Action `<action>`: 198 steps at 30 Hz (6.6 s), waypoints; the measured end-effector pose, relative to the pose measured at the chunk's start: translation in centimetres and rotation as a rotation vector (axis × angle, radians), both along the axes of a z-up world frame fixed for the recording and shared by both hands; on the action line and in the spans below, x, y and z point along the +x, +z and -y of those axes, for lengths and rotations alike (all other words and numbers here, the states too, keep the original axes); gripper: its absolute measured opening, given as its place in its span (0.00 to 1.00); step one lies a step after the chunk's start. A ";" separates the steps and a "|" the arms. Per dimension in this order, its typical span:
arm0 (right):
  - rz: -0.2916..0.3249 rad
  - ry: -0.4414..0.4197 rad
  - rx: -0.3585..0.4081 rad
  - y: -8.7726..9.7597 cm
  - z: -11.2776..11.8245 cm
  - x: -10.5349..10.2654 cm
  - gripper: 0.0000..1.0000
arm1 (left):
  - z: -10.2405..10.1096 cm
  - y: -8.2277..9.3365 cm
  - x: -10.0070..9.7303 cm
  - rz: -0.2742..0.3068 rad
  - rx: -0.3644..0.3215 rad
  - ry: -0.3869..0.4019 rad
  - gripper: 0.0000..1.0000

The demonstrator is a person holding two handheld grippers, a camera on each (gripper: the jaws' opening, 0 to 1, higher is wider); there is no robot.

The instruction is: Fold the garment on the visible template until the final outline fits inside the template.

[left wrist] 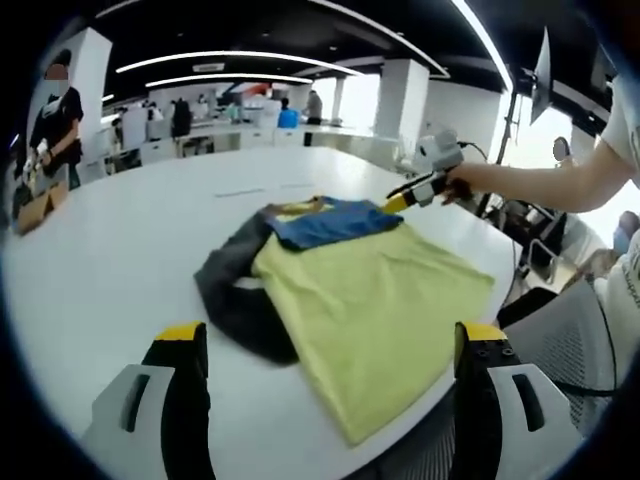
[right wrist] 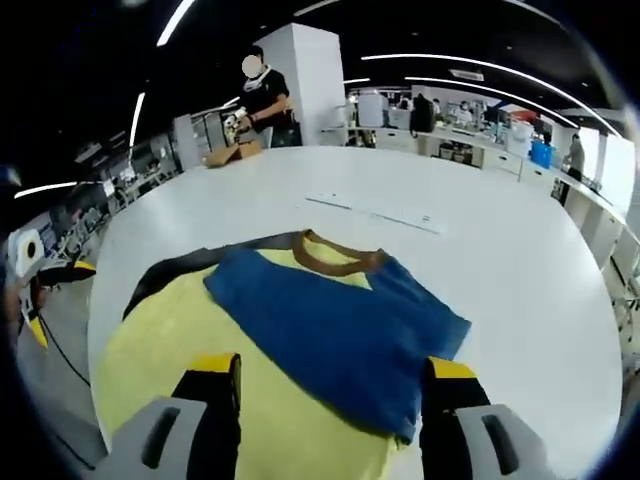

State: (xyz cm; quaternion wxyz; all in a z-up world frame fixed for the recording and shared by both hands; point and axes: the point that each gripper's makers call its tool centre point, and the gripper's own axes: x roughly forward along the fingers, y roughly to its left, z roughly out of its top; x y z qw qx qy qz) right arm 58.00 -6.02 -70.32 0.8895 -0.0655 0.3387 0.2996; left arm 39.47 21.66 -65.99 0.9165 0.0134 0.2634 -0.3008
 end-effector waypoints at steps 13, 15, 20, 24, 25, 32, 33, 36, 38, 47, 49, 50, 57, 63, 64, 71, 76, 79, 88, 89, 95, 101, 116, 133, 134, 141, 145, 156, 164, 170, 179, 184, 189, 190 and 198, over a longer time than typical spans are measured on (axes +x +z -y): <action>0.014 -0.008 -0.119 -1.3 3.5 -0.9 0.34 | 0.1 -0.3 -0.1 -0.014 -0.009 0.010 0.99; 0.010 0.002 -0.151 -1.8 3.9 -1.1 0.31 | -0.1 -0.3 -0.1 -0.015 -0.016 0.019 0.99; 0.008 -0.001 -0.194 -2.5 4.4 -1.3 0.21 | -0.4 -0.4 -0.3 -0.018 -0.018 0.027 0.99; 0.020 0.000 -0.242 -3.0 4.8 -1.0 0.14 | -0.6 -0.3 -0.3 -0.015 -0.026 0.038 0.99; 0.020 0.004 -0.248 -3.1 4.8 -1.0 0.14 | -0.6 -0.3 -0.3 -0.013 -0.028 0.040 0.99; 0.035 0.025 -0.293 -3.2 5.1 -1.1 0.00 | -0.9 -0.7 -0.5 -0.031 -0.029 0.052 0.99; 0.031 0.024 -0.289 -3.3 5.1 -1.2 0.00 | -0.9 -0.7 -0.5 -0.033 -0.031 0.053 0.99; 0.027 0.027 -0.284 -3.4 5.0 -1.4 0.00 | -0.9 -0.7 -0.4 -0.033 -0.037 0.055 0.98; 0.023 0.040 -0.278 -3.4 4.7 -1.8 0.00 | -0.9 -0.7 -0.4 -0.033 -0.037 0.055 0.98; -0.007 0.085 -0.311 -4.7 4.4 -2.9 0.00 | -1.0 -1.0 -0.5 -0.042 -0.026 0.048 0.98; -0.006 0.083 -0.311 -4.6 4.4 -2.8 0.00 | -1.0 -0.9 -0.5 -0.042 -0.027 0.049 0.98; -0.005 0.079 -0.309 -4.5 4.5 -2.8 0.00 | -1.0 -1.0 -0.5 -0.043 -0.026 0.050 0.98; 0.032 0.035 -0.304 -3.6 5.2 -2.2 0.12 | -0.9 -1.1 -0.6 -0.047 -0.024 0.047 0.98; -0.002 -0.042 -0.230 -4.0 5.5 -2.0 0.12 | -0.7 -1.1 -0.6 -0.050 -0.019 0.039 0.98; -0.006 -0.048 -0.224 -4.1 5.6 -2.0 0.13 | -0.8 -1.1 -0.6 -0.050 -0.018 0.040 0.98; -0.035 -0.098 -0.219 -4.9 5.9 -1.6 0.02 | -1.1 -1.1 -0.5 -0.052 -0.015 0.044 0.98; -0.066 -0.154 -0.205 -5.0 6.4 -1.6 0.00 | -1.1 -1.2 -0.6 -0.056 -0.017 0.048 0.97; -0.077 -0.175 -0.200 -5.2 6.6 -1.5 0.00 | -1.2 -1.4 -0.7 -0.064 -0.012 0.049 0.97; -0.102 -0.193 -0.176 -5.0 6.0 -2.5 0.01 | -1.3 -1.6 -0.6 -0.069 -0.016 0.059 0.97; -0.102 -0.195 -0.174 -5.0 5.9 -2.6 0.00 | -1.3 -1.6 -0.6 -0.069 -0.016 0.060 0.97; -0.106 -0.190 -0.177 -4.7 5.9 -2.8 0.00 | -1.3 -1.7 -0.6 -0.075 -0.009 0.058 0.97; -0.108 -0.179 -0.180 -4.7 6.2 -2.7 0.00 | -1.4 -1.8 -0.5 -0.078 -0.010 0.061 0.96; -0.104 -0.207 -0.099 -4.0 6.6 -2.2 0.07 | -2.0 -2.1 -0.3 -0.091 -0.005 0.078 0.94; -0.024 -0.154 0.115 0.7 4.6 -2.1 0.75 | -2.9 -2.0 0.8 -0.075 0.017 0.103 0.92; -0.015 -0.145 0.115 0.9 4.5 -2.2 0.77 | -2.9 -2.0 0.9 -0.074 0.018 0.104 0.92; 0.062 -0.063 0.125 2.7 3.7 -2.5 0.93 | -3.3 -2.2 1.8 -0.075 0.010 0.111 0.81; 0.101 -0.015 0.138 3.9 2.9 -3.0 0.99 | -3.8 -2.2 2.7 -0.059 -0.008 0.151 0.77; 0.131 0.037 0.157 5.6 2.1 -4.7 0.99 | -4.2 -3.3 4.7 -0.015 0.023 0.179 0.59; 0.141 0.056 0.110 5.6 2.1 -6.5 0.99 | -4.0 -4.1 5.8 -0.020 0.074 0.182 0.38; 0.155 0.082 0.109 6.1 1.7 -7.7 0.98 | -3.5 -4.7 6.7 -0.009 0.116 0.186 0.34; 0.170 0.078 0.091 6.4 1.6 -9.0 0.96 | -3.2 -5.8 8.0 0.002 0.143 0.214 0.31; 0.159 0.081 0.098 6.2 1.3 -9.8 0.96 | -3.4 -6.5 8.4 -0.001 0.198 0.219 0.29; 0.156 0.068 0.098 6.0 1.3 -10.1 0.95 | -4.1 -8.1 8.3 -0.064 0.266 0.244 0.24; 0.153 0.064 0.102 6.0 1.2 -10.1 0.95 | -4.2 -8.1 8.3 -0.062 0.269 0.257 0.24; 0.150 0.031 0.102 5.8 1.6 -10.4 0.91 | -4.8 -8.3 8.1 -0.059 0.279 0.298 0.05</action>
